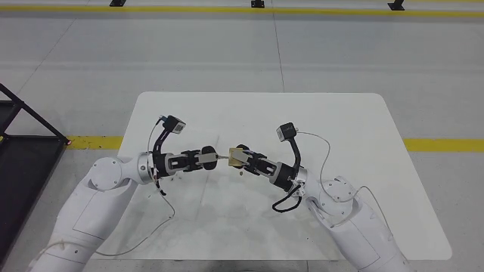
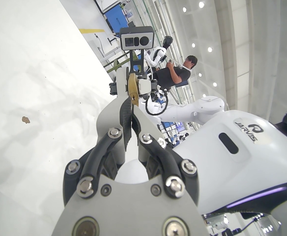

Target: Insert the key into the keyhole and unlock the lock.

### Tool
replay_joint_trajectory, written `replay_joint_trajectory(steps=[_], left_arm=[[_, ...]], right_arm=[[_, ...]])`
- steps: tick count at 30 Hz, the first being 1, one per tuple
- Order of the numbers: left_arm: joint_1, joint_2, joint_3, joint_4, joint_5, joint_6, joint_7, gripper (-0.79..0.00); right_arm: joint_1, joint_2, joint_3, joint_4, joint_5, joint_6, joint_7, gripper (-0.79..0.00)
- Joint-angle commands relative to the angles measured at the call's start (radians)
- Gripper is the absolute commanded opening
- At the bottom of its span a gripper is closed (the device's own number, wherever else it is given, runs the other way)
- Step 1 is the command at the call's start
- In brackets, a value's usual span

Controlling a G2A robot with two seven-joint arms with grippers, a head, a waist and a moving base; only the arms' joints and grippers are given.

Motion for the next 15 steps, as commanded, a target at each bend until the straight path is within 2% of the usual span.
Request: replay_joint_trajectory(steps=[1, 15], left_arm=[[0.0, 0.0, 0.0, -0.001, 0.001, 0.001, 0.001, -0.785], [0.005, -0.003, -0.005, -0.005, -0.002, 0.004, 0.005, -0.785]], right_arm=[[0.0, 0.0, 0.0, 0.0, 0.0, 0.0, 0.0, -0.785], [0.0, 0.0, 0.0, 0.0, 0.0, 0.0, 0.0, -0.785]])
